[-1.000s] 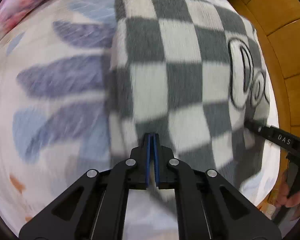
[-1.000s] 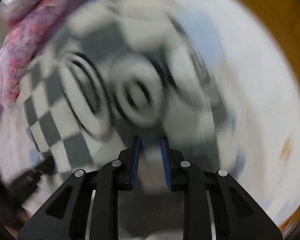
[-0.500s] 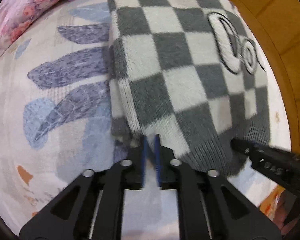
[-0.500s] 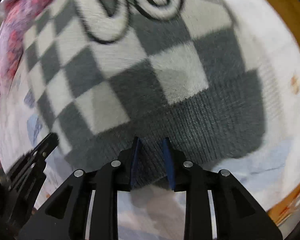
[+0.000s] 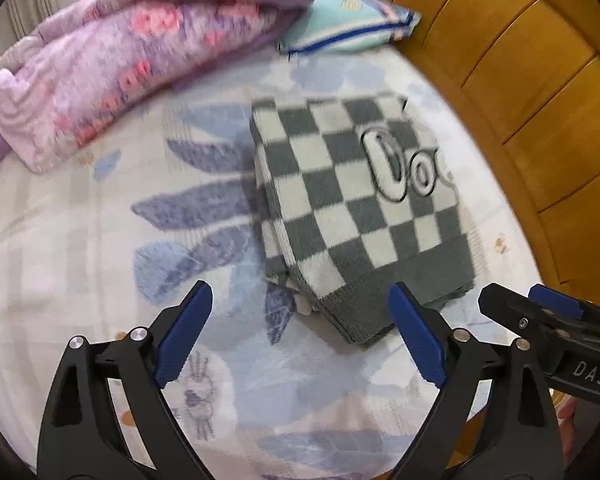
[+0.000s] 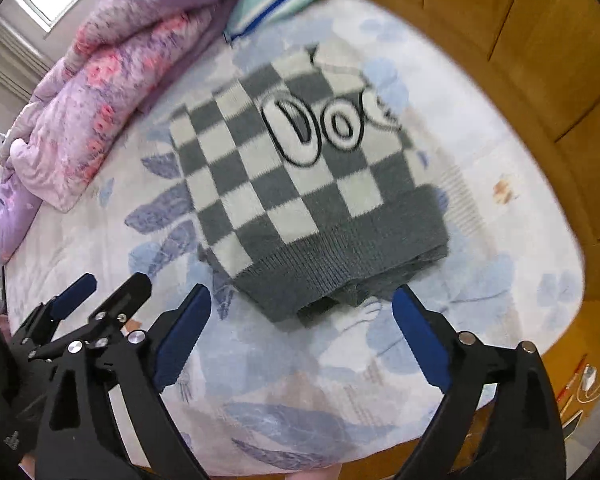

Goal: Fold large clothes

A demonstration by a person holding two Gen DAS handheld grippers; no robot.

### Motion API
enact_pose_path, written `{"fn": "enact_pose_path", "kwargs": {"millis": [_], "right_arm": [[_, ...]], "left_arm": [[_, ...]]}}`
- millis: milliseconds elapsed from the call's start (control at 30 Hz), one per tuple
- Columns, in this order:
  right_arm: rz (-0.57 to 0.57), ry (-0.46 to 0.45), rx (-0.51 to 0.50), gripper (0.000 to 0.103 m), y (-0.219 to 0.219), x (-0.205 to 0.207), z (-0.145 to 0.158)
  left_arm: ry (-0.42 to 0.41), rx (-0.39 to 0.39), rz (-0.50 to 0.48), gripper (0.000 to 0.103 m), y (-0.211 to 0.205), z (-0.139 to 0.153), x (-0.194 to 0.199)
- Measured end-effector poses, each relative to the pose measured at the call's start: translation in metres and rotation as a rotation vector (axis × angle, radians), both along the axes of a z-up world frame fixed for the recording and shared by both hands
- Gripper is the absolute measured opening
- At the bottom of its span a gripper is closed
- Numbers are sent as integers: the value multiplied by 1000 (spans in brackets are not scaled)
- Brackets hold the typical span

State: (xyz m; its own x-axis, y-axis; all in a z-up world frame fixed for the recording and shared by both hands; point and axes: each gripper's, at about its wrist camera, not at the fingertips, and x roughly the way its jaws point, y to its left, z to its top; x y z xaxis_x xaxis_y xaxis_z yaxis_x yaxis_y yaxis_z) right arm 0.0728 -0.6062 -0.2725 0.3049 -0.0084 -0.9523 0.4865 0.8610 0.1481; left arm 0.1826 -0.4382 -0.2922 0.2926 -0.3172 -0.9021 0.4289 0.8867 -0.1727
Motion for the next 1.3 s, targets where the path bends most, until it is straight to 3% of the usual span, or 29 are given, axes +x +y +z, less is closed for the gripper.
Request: {"fn": "enact_pose_path", "kwargs": {"millis": [233,400,700,933,1167,1300], "right_arm": [[-25,-106,-133,90,42,-28,67],[-63,-203,-211,92,81,-51,96],[-156,-252,-256,92,173,-94,127],[-241,-299,-302,92,255,-123,151],[-256,-324,-328,92,317,-136,172],[-208,-337,-369,92,340,-138,185]], "left_arm": [[-66,-57,13,91,46,71,-23],[-125,-107,3,91,91,111,-47],[-199,-73,-85,91,184,148,-96],[-324,-51,-208,93,259,180,-128],[-359,-93,-194,94,325,210,-137],[-369,-52,-182,94,342,219,-138]]}}
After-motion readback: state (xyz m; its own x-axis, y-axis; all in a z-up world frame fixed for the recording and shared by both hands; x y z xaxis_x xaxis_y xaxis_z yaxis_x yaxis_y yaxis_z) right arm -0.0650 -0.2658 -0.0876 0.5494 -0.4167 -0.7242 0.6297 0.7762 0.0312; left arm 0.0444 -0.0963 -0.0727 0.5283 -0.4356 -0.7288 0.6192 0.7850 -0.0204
